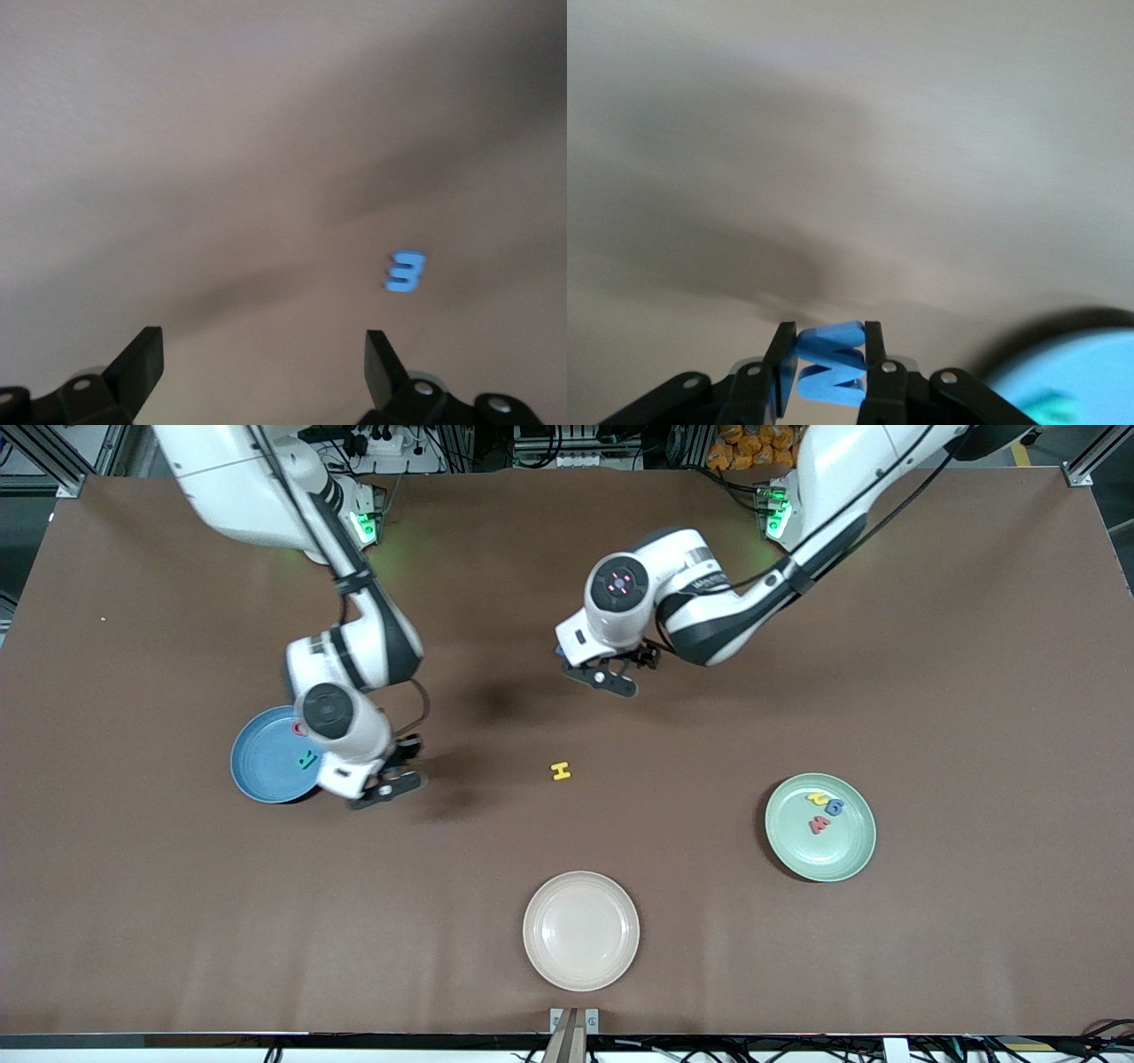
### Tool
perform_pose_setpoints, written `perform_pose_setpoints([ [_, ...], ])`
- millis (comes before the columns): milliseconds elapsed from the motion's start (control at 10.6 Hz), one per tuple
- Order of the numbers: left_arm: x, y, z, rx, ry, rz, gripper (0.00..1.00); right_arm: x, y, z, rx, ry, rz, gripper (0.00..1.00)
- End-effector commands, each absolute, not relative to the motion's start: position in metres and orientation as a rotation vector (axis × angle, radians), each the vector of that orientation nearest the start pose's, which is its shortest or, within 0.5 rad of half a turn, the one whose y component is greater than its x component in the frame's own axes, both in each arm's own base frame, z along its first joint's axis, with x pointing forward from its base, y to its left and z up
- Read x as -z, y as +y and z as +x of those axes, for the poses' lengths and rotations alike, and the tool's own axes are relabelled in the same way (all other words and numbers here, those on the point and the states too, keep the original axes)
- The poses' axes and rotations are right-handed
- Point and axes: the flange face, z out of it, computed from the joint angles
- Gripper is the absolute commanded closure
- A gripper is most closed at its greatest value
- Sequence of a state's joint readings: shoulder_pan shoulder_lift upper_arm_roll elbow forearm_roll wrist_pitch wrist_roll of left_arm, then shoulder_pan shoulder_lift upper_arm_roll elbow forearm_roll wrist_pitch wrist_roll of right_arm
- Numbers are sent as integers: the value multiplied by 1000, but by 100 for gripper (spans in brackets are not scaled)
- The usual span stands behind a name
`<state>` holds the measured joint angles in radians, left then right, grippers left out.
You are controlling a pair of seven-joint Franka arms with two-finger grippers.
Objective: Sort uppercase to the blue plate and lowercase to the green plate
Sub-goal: 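Place the blue W on the blue plate while the left gripper returns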
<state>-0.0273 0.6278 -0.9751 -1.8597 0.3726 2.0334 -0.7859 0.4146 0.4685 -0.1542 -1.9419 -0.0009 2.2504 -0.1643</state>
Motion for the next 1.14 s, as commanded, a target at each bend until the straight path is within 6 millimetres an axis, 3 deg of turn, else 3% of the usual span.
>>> perform_pose_setpoints([
  [0, -291, -502, 357, -315, 517, -3116, 0, -246, 75, 592, -309, -815, -3110, 73],
  [190, -279, -519, 337, -274, 494, -3134, 0, -248, 20, 588, -412, -856, -3072, 72],
  [569, -235, -534, 298, -210, 406, -3135, 0, -202, -26, 545, -633, -733, -3021, 72],
  [853, -217, -544, 281, -216, 297, -3143, 0, -185, -52, 529, -686, -652, -3011, 49],
  [948, -209, -546, 272, -219, 304, -3141, 0, -185, -50, 530, -679, -641, -3018, 24],
  [1042, -202, -544, 268, -189, 314, -3129, 0, -187, -48, 532, -672, -640, -3017, 22],
])
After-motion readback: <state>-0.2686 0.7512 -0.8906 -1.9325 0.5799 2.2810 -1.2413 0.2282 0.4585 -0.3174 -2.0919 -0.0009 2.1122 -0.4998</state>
